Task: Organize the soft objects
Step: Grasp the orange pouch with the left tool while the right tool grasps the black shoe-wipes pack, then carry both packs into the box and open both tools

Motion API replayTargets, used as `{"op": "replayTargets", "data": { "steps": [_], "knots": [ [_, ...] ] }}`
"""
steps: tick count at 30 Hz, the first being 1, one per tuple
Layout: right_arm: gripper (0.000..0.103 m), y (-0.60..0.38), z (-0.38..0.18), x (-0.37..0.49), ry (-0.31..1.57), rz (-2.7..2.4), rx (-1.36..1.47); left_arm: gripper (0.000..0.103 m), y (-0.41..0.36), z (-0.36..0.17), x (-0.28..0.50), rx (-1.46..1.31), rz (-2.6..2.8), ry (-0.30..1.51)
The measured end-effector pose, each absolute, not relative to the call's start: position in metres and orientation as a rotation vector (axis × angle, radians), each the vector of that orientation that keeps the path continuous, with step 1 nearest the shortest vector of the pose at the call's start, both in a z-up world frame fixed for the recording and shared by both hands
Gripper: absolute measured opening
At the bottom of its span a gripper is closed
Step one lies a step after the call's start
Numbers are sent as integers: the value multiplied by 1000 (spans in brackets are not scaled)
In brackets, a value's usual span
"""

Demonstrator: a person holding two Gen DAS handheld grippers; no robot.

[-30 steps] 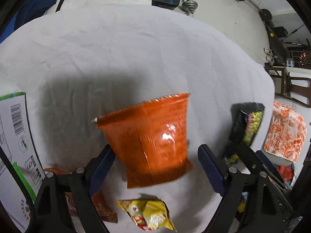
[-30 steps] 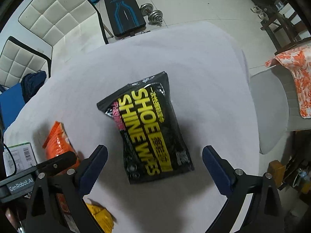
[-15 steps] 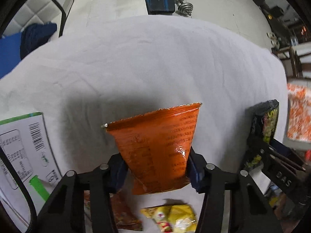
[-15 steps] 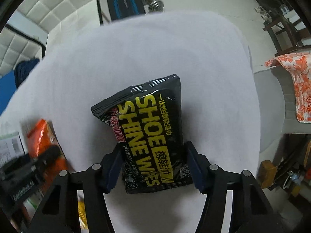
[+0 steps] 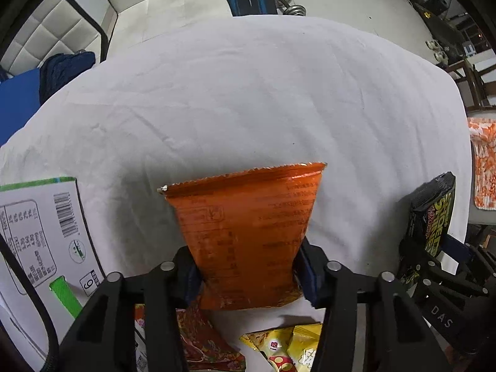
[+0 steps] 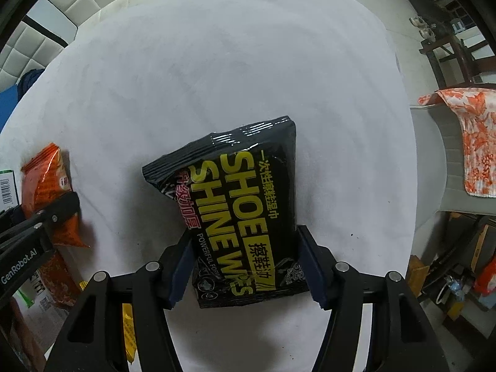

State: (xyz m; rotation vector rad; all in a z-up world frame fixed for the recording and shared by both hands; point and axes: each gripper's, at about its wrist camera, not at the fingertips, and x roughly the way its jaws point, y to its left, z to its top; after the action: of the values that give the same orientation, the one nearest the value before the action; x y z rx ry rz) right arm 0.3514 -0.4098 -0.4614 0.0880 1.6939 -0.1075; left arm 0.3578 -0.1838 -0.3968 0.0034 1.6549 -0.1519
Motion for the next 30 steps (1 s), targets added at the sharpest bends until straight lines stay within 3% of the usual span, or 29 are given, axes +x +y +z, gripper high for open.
{"op": "replayTargets", "data": {
  "steps": [10, 30],
  "knots": [
    [59, -399, -429, 322, 1632, -93, 107, 41, -179, -358, 330, 32, -152, 1551],
    [58, -317, -280, 215, 1434, 42, 167, 41, -110, -219, 247, -16, -233, 1258]
  ]
}}
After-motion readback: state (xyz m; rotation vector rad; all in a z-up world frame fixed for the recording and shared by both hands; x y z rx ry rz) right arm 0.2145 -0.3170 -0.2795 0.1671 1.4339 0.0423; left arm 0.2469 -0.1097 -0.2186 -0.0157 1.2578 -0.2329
